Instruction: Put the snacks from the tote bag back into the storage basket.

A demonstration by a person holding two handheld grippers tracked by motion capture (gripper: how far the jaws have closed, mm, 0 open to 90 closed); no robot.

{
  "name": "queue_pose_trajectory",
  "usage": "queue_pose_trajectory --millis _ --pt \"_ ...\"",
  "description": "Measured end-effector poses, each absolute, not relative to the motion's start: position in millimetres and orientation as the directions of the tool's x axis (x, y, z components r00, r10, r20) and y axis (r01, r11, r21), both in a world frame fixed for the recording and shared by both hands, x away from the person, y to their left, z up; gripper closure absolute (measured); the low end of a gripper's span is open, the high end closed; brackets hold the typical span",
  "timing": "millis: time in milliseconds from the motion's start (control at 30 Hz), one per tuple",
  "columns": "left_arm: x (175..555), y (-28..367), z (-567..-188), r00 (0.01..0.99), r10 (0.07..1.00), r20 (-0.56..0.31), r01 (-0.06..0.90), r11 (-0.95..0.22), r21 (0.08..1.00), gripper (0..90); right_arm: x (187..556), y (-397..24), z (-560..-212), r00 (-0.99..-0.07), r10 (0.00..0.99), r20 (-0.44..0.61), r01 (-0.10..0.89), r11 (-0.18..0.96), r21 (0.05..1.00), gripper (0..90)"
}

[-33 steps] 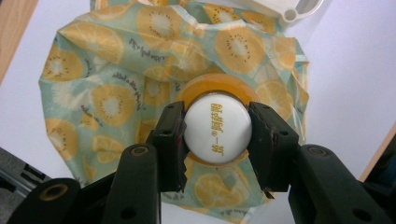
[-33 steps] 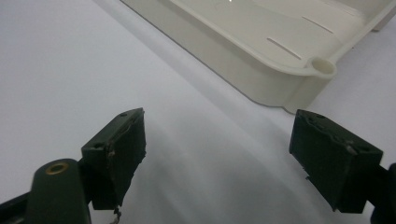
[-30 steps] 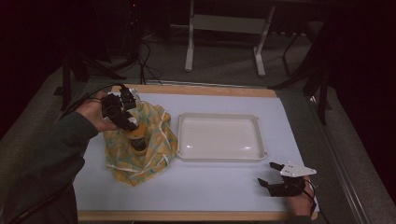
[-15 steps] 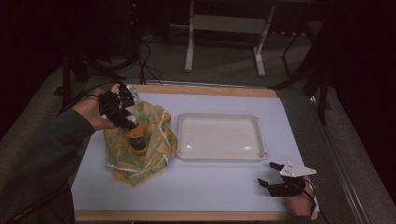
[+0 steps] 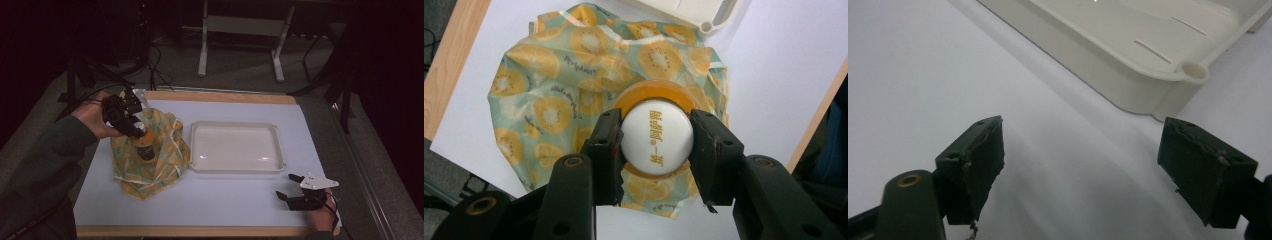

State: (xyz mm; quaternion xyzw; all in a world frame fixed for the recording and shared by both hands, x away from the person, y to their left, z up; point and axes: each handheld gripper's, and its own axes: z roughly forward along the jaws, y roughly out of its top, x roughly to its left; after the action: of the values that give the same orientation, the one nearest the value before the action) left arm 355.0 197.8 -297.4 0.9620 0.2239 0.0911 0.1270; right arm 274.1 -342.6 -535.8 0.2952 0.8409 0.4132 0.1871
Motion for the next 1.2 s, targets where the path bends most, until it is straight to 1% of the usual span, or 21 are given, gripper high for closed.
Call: queue_pose_trajectory --millis 333,567,1000,1200 --pt "350.9 192.8 -286.4 0.892 0.435 0.126 0.379 -0.870 0.315 59.0 274.4 -343.1 -535.6 -0.758 0.649 -0.063 0.345 0.480 0.807 18.3" --pt "351.1 184.7 -281.9 0.902 0.411 0.135 0.357 -0.882 0.307 59.0 274.5 -343.7 -535.6 -0.759 0.649 -0.059 0.344 0.476 0.809 18.3" --pt "354.7 164.7 -281.2 0.913 0.385 0.137 0.328 -0.891 0.314 58.9 274.5 -344.4 -535.4 -0.757 0.651 -0.056 0.345 0.471 0.812 18.3" --pt "357.8 148.7 -282.0 0.922 0.361 0.139 0.305 -0.900 0.312 58.8 274.6 -344.6 -535.4 -0.757 0.651 -0.054 0.345 0.469 0.813 18.2"
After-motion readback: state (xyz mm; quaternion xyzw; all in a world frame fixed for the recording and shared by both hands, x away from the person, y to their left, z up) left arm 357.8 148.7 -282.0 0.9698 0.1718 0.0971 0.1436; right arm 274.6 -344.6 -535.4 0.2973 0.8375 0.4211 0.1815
